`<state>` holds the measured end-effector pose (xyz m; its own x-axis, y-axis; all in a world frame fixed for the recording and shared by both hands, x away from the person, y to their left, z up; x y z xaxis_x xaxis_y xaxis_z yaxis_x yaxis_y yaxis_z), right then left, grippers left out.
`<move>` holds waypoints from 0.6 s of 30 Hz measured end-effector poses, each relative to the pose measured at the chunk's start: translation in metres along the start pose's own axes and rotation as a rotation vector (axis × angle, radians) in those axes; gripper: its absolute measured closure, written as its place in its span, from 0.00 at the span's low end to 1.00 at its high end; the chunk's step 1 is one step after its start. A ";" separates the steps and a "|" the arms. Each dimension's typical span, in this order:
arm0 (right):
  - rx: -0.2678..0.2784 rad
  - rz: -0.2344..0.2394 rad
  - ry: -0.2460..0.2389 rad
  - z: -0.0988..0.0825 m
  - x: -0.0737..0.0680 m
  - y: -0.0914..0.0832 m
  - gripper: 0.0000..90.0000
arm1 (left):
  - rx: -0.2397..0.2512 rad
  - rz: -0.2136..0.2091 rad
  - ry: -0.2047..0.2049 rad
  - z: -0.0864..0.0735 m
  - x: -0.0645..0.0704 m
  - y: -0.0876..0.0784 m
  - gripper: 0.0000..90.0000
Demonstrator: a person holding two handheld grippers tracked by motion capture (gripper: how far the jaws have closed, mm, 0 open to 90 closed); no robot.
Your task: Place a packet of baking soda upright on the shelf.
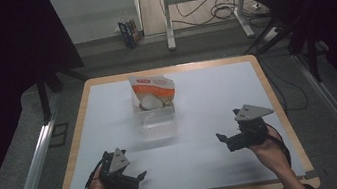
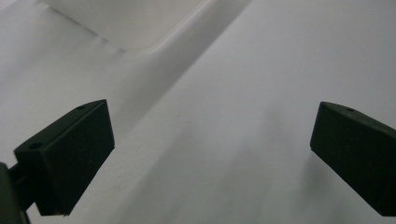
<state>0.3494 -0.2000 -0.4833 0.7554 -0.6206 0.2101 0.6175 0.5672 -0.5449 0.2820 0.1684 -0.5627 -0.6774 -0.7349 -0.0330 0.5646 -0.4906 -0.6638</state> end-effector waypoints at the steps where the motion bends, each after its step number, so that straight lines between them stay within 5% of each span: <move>1: -0.003 -0.002 0.004 -0.002 0.000 -0.001 0.00 | 0.000 0.000 0.000 0.000 0.000 0.000 0.00; 18: -0.024 -0.047 0.099 -0.042 0.006 -0.020 0.00 | -0.002 -0.001 0.002 0.000 0.000 0.001 0.00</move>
<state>0.3328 -0.2379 -0.5057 0.7000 -0.6971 0.1553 0.6451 0.5238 -0.5563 0.2824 0.1675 -0.5630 -0.6791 -0.7332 -0.0339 0.5630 -0.4907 -0.6650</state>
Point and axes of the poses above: each handheld gripper's, and its own axes: y roughly forward along the jaws, z roughly out of its top, x roughly to its right, the point moved 5 cm from there along y, roughly forward along the jaws, and after that the axes turned 6 degrees about -y, right-handed, at the moved point
